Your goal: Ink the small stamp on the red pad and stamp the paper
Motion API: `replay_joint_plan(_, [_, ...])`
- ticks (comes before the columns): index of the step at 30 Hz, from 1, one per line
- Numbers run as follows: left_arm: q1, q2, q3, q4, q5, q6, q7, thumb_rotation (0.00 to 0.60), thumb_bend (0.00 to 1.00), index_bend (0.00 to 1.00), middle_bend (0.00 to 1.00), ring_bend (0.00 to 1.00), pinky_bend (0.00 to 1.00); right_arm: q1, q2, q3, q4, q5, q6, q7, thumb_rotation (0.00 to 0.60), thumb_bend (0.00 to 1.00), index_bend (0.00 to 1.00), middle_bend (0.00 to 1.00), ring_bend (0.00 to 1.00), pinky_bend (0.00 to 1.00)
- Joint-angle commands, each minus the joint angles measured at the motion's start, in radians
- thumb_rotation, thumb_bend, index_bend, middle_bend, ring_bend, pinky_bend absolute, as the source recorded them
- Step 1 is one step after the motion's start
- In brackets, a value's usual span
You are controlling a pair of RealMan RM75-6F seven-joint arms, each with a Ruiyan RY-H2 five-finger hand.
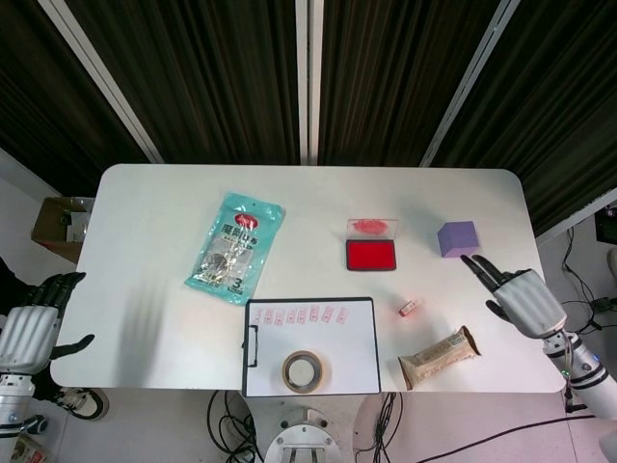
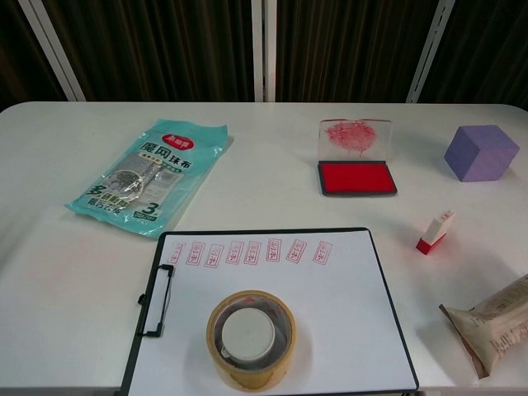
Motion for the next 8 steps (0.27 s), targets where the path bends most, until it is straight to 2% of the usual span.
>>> replay_joint_plan(1, [-0.002, 0.003, -0.005, -0.007, -0.001, 0.004, 0.009, 0.6, 0.0, 0.13, 0.14, 0.12, 0.25, -0.129, 0.087, 0.053, -0.191, 0.176, -0.004, -0.062, 0.6, 0.07, 0.0, 0.0, 0.04, 0.33])
replay_joint_plan(3, [-0.004, 0.006, -0.009, -0.012, 0.0, 0.008, 0.015, 0.6, 0.0, 0.13, 0.14, 0.12, 0.25, -0.169, 0.101, 0.07, -0.271, 0.243, -0.014, -0.082, 0.6, 0.06, 0.0, 0.0, 0.0, 0.15])
replay_joint_plan(4, [-0.004, 0.007, -0.01, -0.013, 0.001, 0.01, 0.018, 0.6, 0.0, 0.13, 0.14, 0.12, 0.25, -0.181, 0.106, 0.074, -0.298, 0.268, -0.023, -0.099, 0.6, 0.06, 0.0, 0.0, 0.0, 0.1])
replay_joint_plan(6, [-0.003, 0.009, -0.01, -0.017, 0.002, 0.013, 0.021, 0.6, 0.0, 0.13, 0.14, 0.12, 0.25, -0.204, 0.114, 0.083, -0.351, 0.311, -0.038, -0.141, 0.6, 0.05, 0.0, 0.0, 0.0, 0.04])
replay_joint_plan(8, [-0.002, 0.013, -0.009, -0.02, 0.003, 0.015, 0.023, 0.6, 0.0, 0.13, 0.14, 0.12, 0.25, -0.219, 0.121, 0.091, -0.403, 0.34, -0.055, -0.157, 0.6, 0.04, 0.0, 0.0, 0.0, 0.02])
